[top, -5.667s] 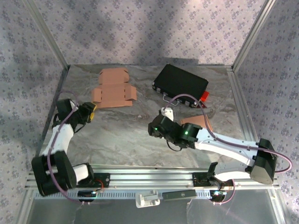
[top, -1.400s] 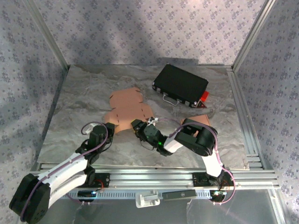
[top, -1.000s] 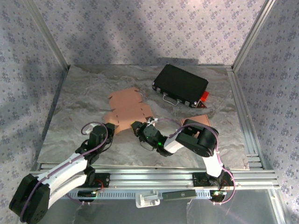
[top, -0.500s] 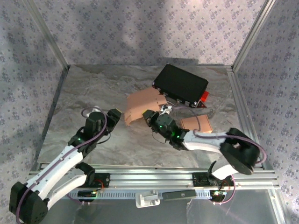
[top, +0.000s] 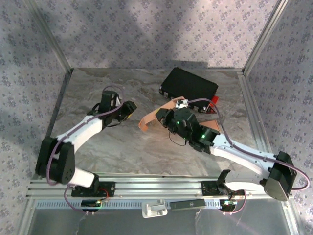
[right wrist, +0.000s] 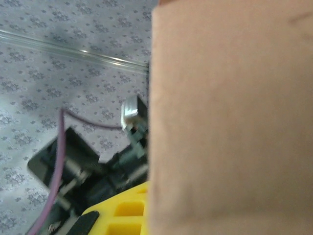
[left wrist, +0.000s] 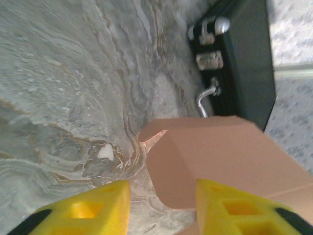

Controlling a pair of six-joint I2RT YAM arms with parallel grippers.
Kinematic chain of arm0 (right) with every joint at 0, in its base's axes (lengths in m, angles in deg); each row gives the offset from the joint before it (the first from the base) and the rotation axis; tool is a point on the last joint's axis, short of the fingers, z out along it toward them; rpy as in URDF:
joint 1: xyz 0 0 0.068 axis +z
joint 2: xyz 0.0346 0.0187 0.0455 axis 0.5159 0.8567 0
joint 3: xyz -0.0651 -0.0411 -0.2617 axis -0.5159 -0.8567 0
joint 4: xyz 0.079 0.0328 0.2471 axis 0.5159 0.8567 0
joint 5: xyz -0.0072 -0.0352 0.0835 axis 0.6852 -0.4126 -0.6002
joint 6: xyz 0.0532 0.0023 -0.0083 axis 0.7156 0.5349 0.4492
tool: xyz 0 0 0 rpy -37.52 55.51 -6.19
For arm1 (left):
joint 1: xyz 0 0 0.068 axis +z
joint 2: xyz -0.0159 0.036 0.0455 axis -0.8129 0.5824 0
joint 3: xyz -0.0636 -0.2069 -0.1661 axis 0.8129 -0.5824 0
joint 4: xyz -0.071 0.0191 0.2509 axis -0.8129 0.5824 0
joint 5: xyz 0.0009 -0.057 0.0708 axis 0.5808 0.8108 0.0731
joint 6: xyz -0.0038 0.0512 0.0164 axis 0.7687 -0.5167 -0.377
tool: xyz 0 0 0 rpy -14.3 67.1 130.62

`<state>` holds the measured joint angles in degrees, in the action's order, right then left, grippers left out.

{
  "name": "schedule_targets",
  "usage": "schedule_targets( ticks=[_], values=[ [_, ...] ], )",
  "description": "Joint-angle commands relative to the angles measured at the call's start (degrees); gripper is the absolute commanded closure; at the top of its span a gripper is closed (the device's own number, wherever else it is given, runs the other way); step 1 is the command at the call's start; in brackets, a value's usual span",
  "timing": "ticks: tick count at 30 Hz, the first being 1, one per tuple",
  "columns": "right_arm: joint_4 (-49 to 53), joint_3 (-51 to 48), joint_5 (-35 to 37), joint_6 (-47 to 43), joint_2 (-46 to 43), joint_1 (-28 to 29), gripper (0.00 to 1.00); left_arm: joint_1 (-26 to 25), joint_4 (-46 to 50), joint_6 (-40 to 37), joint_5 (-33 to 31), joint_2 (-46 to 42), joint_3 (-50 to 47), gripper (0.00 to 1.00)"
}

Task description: Fold the paper box

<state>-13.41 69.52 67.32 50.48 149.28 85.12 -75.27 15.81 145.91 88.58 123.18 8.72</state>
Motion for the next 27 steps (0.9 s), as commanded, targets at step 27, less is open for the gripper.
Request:
schedule_targets(
  ticks=[27],
  values=[
    [0.4,7.5,-2.8,15.2,6.8,-3.1,1.0,-10.1,-10.1,1.3,8.7,-10.2,-16.0,0.76]
  ],
)
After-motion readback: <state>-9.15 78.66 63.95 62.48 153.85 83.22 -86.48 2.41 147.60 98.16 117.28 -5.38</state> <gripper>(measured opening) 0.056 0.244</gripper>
